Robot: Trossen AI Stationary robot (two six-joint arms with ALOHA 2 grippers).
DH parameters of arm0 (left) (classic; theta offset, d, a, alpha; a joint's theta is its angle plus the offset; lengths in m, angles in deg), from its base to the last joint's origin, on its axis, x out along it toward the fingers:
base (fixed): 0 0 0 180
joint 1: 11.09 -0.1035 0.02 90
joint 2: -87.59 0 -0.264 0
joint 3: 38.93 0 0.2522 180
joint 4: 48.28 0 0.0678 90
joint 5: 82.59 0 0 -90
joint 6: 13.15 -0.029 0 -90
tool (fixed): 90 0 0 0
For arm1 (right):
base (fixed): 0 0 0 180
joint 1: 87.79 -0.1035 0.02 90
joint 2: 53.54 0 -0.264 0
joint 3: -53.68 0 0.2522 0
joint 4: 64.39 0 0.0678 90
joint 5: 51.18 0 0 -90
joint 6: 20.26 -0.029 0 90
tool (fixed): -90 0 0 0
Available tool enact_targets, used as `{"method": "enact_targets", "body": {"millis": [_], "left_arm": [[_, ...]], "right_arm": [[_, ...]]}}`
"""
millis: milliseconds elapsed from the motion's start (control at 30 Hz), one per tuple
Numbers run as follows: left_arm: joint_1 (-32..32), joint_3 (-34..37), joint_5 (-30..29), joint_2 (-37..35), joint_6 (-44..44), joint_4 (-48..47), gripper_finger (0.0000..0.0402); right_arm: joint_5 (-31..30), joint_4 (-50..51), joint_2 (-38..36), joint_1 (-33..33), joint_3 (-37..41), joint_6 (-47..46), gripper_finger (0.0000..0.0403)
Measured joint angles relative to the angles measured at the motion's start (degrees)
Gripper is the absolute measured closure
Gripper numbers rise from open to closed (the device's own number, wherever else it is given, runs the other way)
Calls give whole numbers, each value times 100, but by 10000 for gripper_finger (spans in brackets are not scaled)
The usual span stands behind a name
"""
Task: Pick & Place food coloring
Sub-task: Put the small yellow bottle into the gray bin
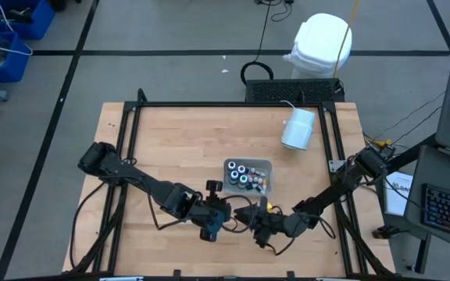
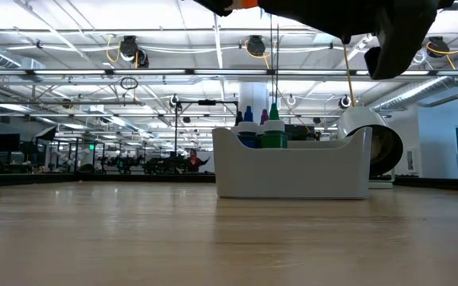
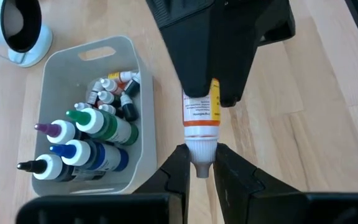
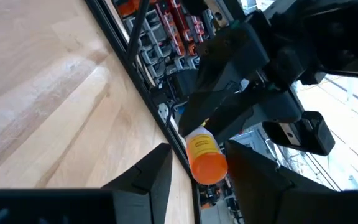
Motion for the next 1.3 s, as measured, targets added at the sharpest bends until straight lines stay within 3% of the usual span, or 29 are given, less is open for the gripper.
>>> {"method": "enact_targets", "body": {"millis": [333,733,933,1100,1300], "left_arm": [[-46,-4,-2,6,11,0,346],[-59,-4,17,8,24,-22,346],[-59,-4,17,9,-29,-22,343],[83,-4,-313,8,-367,1,296],[663,-4,-1730,8,-1438,-2,198]], "right_arm": [[166,4,0,152,2,-314,268],[166,35,0,161,2,-430,343],[162,39,0,161,2,-444,346],[124,-208,0,104,11,-450,346],[162,-836,-70,-129,11,-425,345]]}}
